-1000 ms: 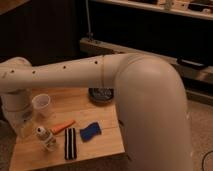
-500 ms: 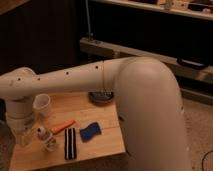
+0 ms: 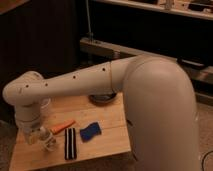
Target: Knock the bottle over
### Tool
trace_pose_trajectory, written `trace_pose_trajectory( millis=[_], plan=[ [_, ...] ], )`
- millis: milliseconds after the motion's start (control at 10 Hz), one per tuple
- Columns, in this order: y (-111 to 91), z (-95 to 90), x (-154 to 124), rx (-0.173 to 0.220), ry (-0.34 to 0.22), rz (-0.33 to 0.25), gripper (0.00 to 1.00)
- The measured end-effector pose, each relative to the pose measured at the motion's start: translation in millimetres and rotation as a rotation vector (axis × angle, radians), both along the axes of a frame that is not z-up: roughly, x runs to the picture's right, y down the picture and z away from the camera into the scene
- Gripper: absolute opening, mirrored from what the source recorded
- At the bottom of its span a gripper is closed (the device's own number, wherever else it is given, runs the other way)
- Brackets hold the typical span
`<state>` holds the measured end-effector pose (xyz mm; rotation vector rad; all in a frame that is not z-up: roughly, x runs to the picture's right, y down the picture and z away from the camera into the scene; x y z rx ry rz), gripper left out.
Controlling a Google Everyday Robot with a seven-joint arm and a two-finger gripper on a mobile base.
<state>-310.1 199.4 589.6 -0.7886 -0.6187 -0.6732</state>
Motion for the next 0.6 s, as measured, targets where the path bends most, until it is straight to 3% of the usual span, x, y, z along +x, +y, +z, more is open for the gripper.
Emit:
trace_pose_trajectory(
  millis=[600],
  plan=[
    [-18, 27.7, 9, 0.053, 0.057, 0.159, 0.00]
  ],
)
